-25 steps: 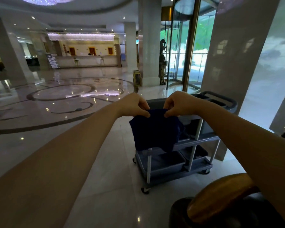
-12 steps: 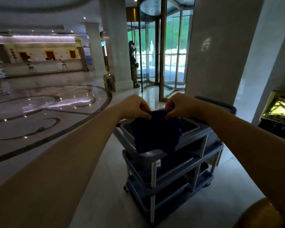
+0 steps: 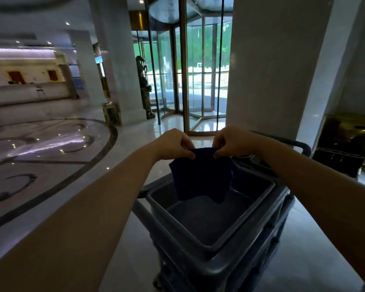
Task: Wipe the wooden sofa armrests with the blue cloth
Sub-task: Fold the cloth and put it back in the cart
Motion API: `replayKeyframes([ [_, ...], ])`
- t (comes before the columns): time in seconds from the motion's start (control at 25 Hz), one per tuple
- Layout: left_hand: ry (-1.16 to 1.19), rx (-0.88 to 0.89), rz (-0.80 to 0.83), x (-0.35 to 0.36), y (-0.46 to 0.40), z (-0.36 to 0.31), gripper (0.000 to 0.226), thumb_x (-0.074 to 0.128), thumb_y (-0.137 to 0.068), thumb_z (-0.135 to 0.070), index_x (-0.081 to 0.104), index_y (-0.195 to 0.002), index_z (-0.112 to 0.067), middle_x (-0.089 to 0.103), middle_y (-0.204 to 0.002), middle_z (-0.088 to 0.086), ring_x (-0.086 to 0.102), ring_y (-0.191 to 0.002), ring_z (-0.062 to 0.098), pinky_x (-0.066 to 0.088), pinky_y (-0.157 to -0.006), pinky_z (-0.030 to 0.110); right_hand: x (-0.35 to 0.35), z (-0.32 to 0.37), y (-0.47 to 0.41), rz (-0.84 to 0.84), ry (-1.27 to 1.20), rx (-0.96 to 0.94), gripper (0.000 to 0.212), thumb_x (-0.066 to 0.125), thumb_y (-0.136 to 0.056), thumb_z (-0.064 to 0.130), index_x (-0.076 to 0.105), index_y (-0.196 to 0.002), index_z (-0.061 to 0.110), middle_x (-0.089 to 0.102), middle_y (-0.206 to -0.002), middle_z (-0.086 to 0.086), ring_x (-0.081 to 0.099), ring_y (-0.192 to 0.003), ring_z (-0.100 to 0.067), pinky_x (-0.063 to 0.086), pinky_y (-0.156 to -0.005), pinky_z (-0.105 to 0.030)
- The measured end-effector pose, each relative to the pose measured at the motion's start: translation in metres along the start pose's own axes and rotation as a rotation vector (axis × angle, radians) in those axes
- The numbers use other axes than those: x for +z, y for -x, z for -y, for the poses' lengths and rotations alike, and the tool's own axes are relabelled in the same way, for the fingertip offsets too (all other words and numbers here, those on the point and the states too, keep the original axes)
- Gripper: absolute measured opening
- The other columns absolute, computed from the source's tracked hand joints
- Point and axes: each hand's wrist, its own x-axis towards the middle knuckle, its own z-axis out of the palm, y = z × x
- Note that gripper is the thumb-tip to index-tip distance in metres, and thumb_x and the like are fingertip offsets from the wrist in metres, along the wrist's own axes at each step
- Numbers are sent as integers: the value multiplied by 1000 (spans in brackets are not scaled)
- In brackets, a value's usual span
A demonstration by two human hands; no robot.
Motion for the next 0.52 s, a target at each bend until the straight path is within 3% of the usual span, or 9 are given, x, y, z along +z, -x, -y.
replayKeyframes([
  [0.16, 25, 98, 59, -3, -51, 43, 15, 73, -74, -22, 72, -88, -18, 63, -74, -12, 57, -68, -1, 40, -61, 13, 7, -12, -44, 5, 70, 105, 6, 72, -74, 15, 67, -73, 19, 55, -59, 16, 51, -48, 15, 36, -46, -4],
  [0.36, 33, 270, 162, -11, -113, 88, 18, 71, -75, -21, 71, -91, -15, 67, -82, -1, 61, -75, 8, 47, -70, 18, 20, -17, -81, -101, 74, 294, 12, 72, -72, 19, 64, -67, 27, 59, -62, 14, 55, -54, 5, 35, -54, -11],
  [0.52, 83, 401, 264, -11, -143, 102, 9, 70, -75, -18, 70, -85, -17, 67, -76, -4, 60, -67, 1, 44, -59, 10, 30, -13, -90, -173, 81, 432, 10, 72, -70, 18, 66, -68, 26, 60, -61, 14, 56, -59, -1, 39, -56, -15],
])
